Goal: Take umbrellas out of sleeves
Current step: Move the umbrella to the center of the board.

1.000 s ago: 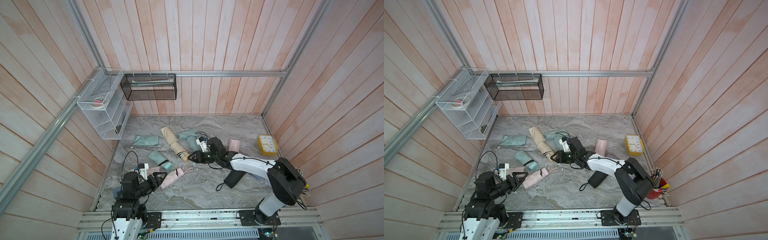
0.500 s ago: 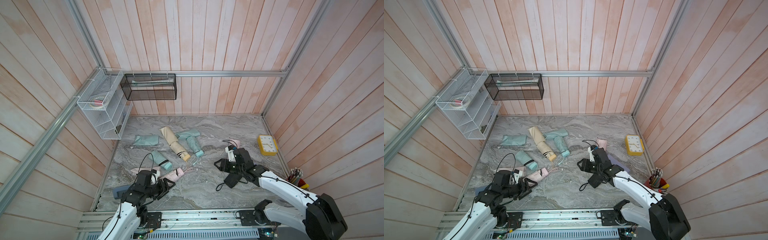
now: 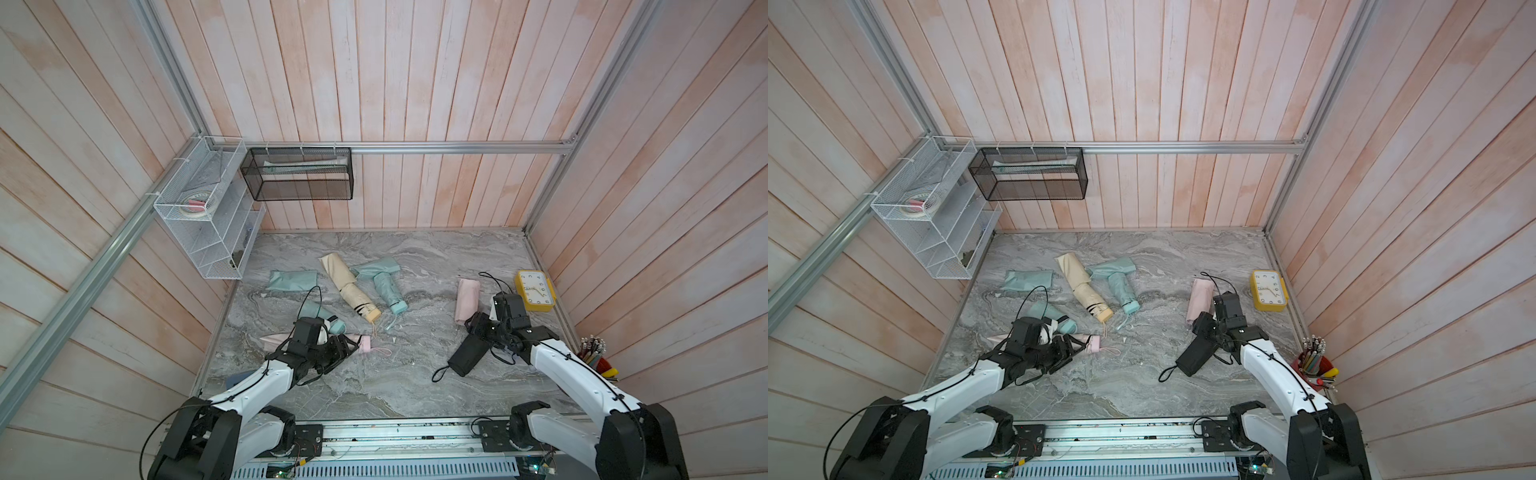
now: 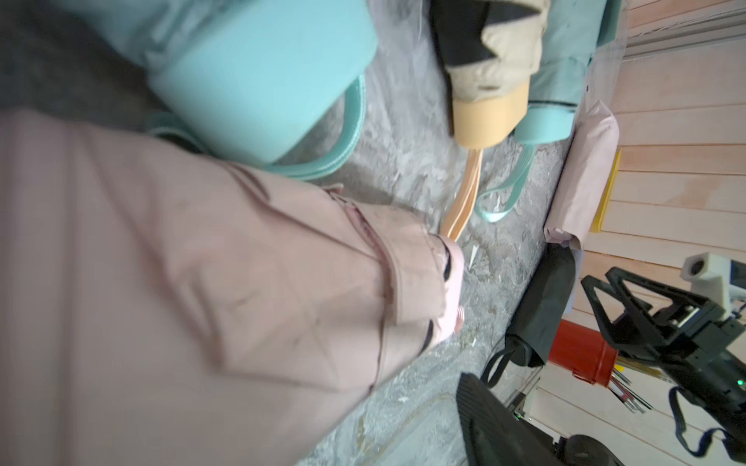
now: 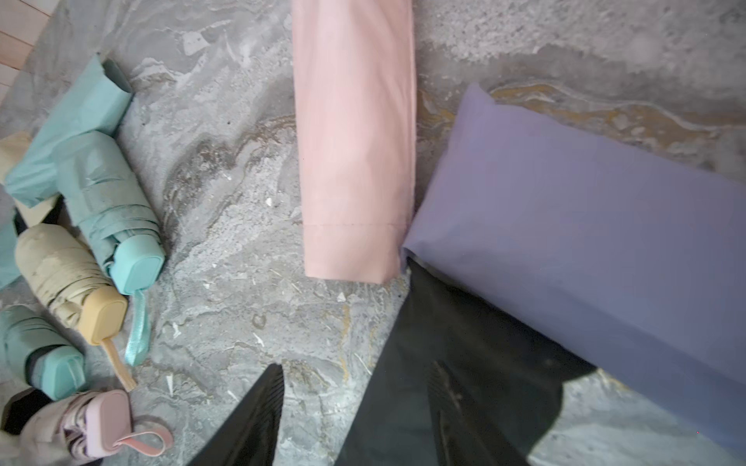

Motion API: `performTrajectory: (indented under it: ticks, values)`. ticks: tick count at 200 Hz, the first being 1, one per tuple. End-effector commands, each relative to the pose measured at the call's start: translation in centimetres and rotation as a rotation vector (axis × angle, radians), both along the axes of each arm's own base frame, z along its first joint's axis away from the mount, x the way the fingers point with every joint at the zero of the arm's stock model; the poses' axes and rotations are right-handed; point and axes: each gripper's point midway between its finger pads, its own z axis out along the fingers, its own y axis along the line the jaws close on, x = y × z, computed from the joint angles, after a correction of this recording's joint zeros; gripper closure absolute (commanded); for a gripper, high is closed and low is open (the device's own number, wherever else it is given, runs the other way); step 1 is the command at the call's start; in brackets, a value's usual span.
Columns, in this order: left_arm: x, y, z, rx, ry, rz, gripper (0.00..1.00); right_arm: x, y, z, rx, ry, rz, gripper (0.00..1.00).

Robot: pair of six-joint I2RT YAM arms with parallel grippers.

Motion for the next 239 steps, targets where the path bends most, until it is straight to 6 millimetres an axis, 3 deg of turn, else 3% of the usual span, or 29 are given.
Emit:
performTrajectory:
  ticks: [1, 22, 63, 87, 115, 155, 192, 239]
  values:
    - [1.9, 1.5, -0.7, 0.076, -0.052, 0.038, 0.25, -1.7, -1.6, -1.1, -0.081, 0.067, -0.020, 0.39]
    - [2.7, 2.0, -0.7, 0.076, -0.070, 0.053, 0.25, -2.9, -1.9, -2.0, -0.080, 0.100, -0.040, 0.37]
    - [4.0, 2.8, -1.1, 0.066, -0.089, 0.056, 0.25, -3.4, -1.3, -2.8, -0.083, 0.109, -0.042, 0.32]
    - [4.5, 2.1, -0.4, 0.015, -0.099, 0.034, 0.25, -3.7, -1.1, -3.8, -0.098, 0.148, -0.037, 0.32]
    - [3.4, 1.1, 1.7, -0.081, -0.141, 0.022, 0.25, -3.5, -1.5, -4.6, -0.141, 0.183, -0.061, 0.32]
    - [-0.3, 0.6, 5.0, -0.127, -0.209, -0.006, 0.25, -2.9, -0.9, -5.5, -0.232, 0.224, -0.003, 0.32]
    - [-2.7, 1.1, 7.3, -0.152, -0.262, 0.006, 0.25, -2.6, 2.1, -6.3, -0.377, 0.229, 0.151, 0.36]
    - [-3.5, 1.4, 7.6, -0.139, -0.268, -0.002, 0.25, -2.9, 8.8, -7.5, -0.616, 0.215, 0.510, 0.49]
